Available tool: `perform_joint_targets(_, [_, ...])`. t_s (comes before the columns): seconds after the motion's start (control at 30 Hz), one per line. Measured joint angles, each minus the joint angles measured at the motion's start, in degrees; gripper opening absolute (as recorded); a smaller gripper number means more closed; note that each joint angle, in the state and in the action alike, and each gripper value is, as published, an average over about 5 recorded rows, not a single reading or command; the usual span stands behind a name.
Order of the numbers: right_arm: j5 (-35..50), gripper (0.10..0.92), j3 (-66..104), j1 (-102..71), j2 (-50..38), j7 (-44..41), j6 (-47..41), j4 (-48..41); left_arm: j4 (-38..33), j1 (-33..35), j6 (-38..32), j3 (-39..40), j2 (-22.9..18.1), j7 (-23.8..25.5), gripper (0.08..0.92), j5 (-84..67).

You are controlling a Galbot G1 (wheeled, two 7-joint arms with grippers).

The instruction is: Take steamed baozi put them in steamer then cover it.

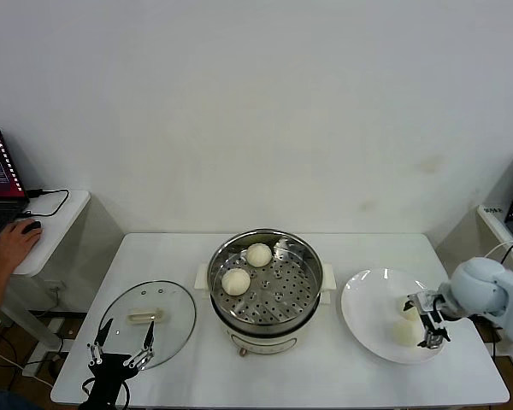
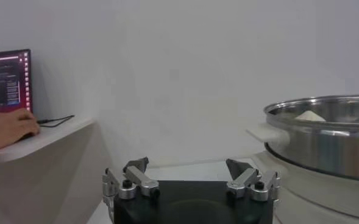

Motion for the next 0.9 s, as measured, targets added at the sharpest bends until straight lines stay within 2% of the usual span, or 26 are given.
perform_joint_targets(0.37, [-2.3,0.809,5.1,-6.3,3.2,1.7,0.4,-4.1,1.0,-0.8,0.0,0.0,-0.1,0.0,0.823,0.3])
perform_joint_targets(0.67, [-3.0,0.738,6.7,-8.1,5.2,2.1,0.3,-6.9,1.4,-1.1,-0.1,0.0,0.0,-0.1,0.823,0.5])
perform_joint_targets(0.9, [-3.0,0.621,7.1,-8.1,5.6,2.0,0.1,-7.3,1.4,-1.2,-0.2,0.0,0.0,-0.1,0.823,0.5])
